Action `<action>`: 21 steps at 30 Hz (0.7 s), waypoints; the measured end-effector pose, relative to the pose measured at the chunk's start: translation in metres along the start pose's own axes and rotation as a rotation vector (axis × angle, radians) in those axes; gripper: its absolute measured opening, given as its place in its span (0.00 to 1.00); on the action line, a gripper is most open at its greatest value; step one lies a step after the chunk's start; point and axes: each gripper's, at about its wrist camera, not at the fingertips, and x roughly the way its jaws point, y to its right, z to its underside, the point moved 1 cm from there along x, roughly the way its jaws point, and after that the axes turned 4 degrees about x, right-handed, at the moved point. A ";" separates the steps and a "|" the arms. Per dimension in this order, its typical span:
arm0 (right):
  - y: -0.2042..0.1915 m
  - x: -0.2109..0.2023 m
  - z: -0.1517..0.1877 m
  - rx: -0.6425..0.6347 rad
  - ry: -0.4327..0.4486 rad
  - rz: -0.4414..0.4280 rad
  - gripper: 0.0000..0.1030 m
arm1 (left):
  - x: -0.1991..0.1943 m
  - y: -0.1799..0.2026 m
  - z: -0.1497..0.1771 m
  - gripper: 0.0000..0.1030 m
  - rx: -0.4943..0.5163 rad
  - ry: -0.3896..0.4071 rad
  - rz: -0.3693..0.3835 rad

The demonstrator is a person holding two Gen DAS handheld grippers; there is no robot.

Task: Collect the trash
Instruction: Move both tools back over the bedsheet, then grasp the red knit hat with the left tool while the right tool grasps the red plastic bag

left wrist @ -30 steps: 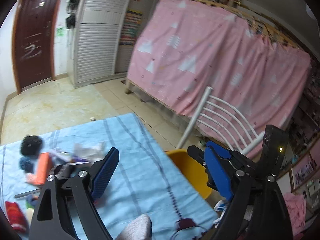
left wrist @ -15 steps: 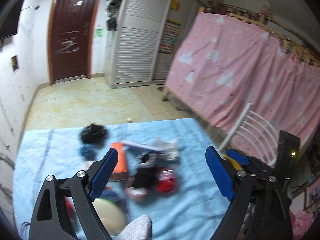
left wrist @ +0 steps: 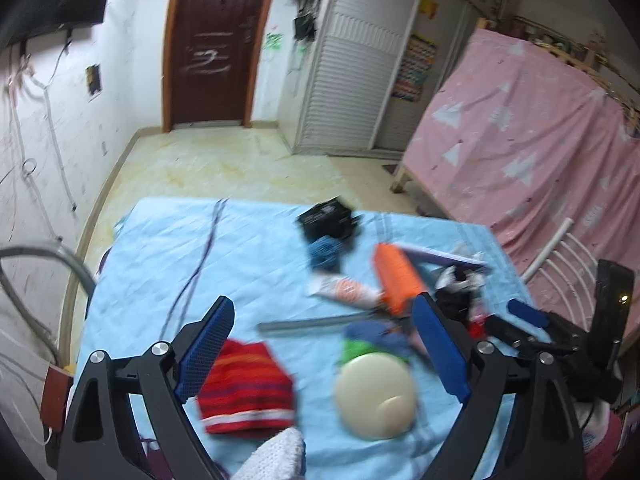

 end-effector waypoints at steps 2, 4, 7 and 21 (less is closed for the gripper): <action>-0.003 0.005 0.001 -0.005 -0.013 0.005 0.84 | 0.004 -0.012 0.008 0.80 -0.014 -0.022 -0.014; -0.006 0.011 0.003 -0.009 -0.034 0.015 0.84 | 0.010 -0.022 0.018 0.80 -0.022 -0.042 -0.025; -0.008 0.019 0.005 -0.011 -0.056 0.028 0.84 | 0.018 -0.030 0.030 0.80 -0.019 -0.079 -0.054; -0.019 0.033 0.006 -0.049 -0.075 0.072 0.80 | 0.041 -0.030 0.055 0.65 0.065 -0.176 -0.125</action>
